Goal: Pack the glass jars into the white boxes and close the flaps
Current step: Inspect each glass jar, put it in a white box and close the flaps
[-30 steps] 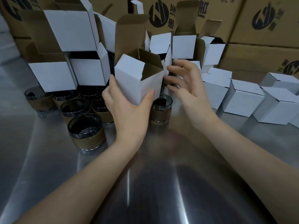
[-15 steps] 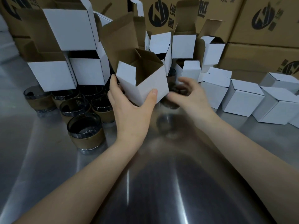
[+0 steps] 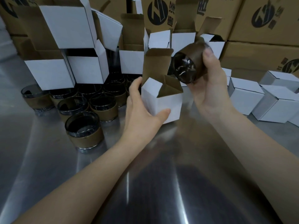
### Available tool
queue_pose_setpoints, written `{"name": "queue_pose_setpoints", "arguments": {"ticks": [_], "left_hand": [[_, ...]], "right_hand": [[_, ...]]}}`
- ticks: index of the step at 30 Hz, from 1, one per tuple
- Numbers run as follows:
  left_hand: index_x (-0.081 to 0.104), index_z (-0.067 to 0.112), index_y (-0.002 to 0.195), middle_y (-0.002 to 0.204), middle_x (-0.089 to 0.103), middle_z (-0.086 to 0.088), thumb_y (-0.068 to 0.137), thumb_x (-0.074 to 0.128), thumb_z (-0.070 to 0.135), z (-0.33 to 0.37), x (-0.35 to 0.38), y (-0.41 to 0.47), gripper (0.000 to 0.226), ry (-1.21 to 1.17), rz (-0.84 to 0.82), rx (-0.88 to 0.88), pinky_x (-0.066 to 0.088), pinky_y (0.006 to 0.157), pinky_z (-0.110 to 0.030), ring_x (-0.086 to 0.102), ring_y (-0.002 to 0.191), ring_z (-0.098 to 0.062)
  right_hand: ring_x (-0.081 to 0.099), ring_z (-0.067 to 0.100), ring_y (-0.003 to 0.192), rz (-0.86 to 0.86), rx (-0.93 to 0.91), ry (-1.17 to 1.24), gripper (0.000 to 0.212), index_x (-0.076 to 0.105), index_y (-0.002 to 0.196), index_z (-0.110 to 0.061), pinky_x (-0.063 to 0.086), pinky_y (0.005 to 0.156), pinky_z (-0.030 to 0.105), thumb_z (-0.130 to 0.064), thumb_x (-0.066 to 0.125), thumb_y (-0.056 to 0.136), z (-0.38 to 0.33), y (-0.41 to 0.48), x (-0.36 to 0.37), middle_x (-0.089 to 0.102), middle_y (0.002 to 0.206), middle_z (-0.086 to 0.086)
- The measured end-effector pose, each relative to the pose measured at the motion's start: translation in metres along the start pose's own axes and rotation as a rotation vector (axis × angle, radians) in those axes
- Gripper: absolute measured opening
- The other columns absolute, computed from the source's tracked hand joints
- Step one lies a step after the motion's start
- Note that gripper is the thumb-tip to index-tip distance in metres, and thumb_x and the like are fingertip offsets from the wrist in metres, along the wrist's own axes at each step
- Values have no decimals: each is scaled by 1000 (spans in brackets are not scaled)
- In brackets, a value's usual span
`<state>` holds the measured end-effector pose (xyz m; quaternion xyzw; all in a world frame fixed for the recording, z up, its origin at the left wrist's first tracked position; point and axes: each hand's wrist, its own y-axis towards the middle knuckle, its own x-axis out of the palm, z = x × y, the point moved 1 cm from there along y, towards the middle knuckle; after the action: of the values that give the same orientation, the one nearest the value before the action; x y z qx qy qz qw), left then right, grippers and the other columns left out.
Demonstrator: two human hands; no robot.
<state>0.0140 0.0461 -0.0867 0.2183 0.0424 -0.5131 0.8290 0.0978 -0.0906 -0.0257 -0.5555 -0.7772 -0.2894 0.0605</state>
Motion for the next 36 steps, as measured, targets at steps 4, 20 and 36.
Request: {"name": "queue_pose_setpoints", "arguments": {"ticks": [4,20,36], "left_hand": [[13,55,140,133,32,11,76,79,28,-2,3,0,96,39,-86,56,44,98,-32,44,118,-7],[17,53,130,134,44,8,63,88,31,-1,0,4,101,118,-38,104,54,91,-43,52,118,-17],[13,53,137,146,34,12,64,87,36,-7,0,5,106,159,-43,142,51,95,-47,50,123,-16]], "right_hand": [[57,31,115,-53,-18,-303,32,65,107,-22,51,98,41,-43,57,85,4,-4,6,61,114,10],[54,2,109,-317,-183,-966,48,48,122,-27,47,85,7,-40,64,79,-19,-6,12,51,110,-24],[48,19,106,-436,-214,-1635,45,58,109,-21,35,90,36,-32,75,69,-21,-5,35,50,106,-3]]}}
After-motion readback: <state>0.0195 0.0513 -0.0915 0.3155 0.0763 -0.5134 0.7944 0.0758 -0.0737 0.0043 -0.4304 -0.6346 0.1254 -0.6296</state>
